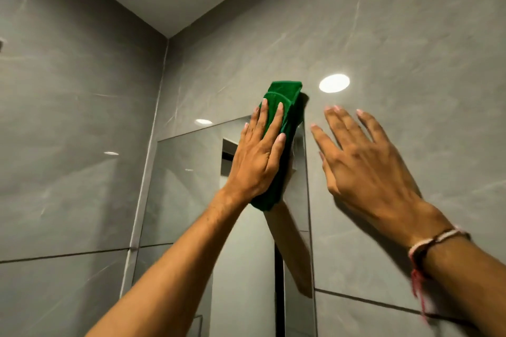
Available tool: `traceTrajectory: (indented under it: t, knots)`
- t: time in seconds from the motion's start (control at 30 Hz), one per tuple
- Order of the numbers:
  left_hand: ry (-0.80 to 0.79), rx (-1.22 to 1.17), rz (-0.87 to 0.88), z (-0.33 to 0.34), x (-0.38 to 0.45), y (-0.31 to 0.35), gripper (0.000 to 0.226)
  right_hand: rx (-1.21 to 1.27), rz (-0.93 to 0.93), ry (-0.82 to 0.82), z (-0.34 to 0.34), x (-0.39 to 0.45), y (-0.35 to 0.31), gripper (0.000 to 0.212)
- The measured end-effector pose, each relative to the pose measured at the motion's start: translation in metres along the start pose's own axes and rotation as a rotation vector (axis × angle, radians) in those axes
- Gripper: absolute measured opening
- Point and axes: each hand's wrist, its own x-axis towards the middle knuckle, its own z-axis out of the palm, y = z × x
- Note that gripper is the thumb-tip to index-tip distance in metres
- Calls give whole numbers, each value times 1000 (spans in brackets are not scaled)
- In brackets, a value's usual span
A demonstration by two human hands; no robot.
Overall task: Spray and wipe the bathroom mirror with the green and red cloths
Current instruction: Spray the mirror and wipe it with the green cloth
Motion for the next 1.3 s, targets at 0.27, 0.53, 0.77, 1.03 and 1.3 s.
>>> traceTrajectory:
  t: [0.27, 0.53, 0.77, 1.03, 1.3]
  knots:
    - [193, 4, -721, -29, 15, -166, 56, -91, 18, 97, 20, 5, -5, 64]
    - [271, -61, -1125, -21, -189, -238, 57, -103, 36, 296, 48, 20, 0, 66]
    - [337, -87, -1477, 24, -405, -152, 55, -40, 9, 174, 27, 12, -3, 66]
    - [311, 22, -1440, 36, -418, -87, 54, 10, 66, 65, 1, 4, -11, 65]
    - [347, -208, -1167, 14, -240, -55, 54, 32, 35, -63, -15, 1, -1, 68]
